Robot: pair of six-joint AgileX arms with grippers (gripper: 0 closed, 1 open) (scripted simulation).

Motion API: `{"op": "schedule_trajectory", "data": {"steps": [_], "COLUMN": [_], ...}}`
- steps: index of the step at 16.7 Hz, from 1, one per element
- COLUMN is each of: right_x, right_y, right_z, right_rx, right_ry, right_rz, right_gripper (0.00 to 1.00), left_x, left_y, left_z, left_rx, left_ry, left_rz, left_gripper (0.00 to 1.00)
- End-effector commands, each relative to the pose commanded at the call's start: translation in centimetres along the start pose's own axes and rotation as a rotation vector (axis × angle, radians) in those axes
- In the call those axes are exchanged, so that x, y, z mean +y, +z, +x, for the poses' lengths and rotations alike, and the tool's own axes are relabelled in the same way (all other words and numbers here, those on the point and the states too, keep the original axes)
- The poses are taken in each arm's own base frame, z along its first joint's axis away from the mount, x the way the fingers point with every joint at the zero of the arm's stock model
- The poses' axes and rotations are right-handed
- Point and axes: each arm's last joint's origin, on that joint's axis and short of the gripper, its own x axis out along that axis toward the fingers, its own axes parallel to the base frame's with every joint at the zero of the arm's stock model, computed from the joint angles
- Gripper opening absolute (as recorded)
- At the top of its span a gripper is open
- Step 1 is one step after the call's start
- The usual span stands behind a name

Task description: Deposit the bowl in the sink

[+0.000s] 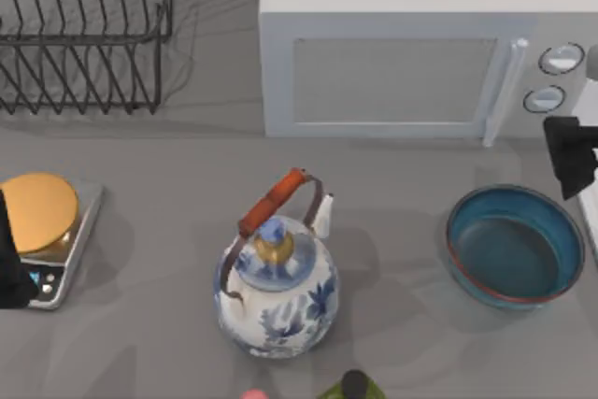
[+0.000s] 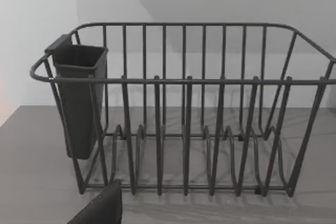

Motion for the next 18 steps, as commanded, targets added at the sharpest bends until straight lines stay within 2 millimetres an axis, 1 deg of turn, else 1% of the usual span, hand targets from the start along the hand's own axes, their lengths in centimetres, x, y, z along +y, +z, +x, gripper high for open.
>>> {"op": "schedule_trajectory", "data": {"steps": [3,8,10,12,16,18], "right_x": [0.4,0.2,0.2,0.3,0.3,0.3], "right_y": [0.9,0.9,0.9,0.9,0.9,0.6], "right_z": [0.7,0.7,1.2,2.8,7.7,9.7], "right_rx": [0.064,0.066,0.07,0.074,0.056,0.061], "right_ry": [-0.012,-0.013,-0.014,-0.014,-0.011,-0.012], "right_rz": [0.003,0.008,0.006,0.004,0.004,0.004], "right_gripper": [1.0,1.0,1.0,1.0,1.0,1.0], "left_x": [0.0,0.0,0.0,0.0,0.0,0.0], "left_y": [0.0,0.0,0.0,0.0,0.0,0.0], "left_z": [0.0,0.0,0.0,0.0,0.0,0.0], "left_rx": [0.0,0.0,0.0,0.0,0.0,0.0], "left_ry": [0.0,0.0,0.0,0.0,0.0,0.0], "left_rz": [0.0,0.0,0.0,0.0,0.0,0.0], "left_gripper": [1.0,1.0,1.0,1.0,1.0,1.0]}}
